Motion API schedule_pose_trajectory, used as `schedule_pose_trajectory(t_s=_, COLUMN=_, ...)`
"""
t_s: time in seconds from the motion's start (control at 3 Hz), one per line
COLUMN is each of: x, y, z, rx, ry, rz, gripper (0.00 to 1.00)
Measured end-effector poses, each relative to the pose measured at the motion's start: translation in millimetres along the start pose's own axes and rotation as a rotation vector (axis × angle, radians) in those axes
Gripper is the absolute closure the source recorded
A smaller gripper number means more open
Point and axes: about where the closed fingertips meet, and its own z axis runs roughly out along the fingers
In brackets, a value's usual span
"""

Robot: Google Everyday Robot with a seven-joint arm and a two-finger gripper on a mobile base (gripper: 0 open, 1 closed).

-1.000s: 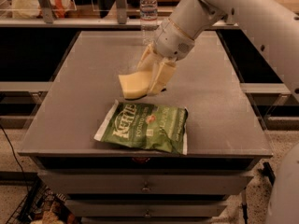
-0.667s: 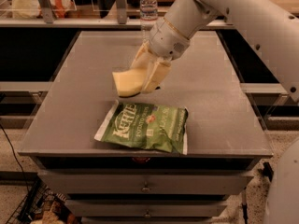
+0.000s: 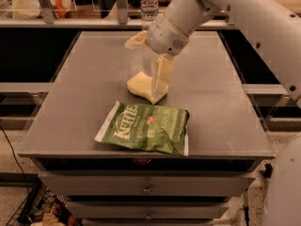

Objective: Move sponge near green jalapeno chip bag

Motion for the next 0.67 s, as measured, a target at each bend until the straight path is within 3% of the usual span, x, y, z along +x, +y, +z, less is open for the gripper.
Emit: schedule_pose_trajectory(t_s=0.67, x=19, y=-2, z=-15, rx=0.001, ry=0.004, rz=0.024, gripper=0.0)
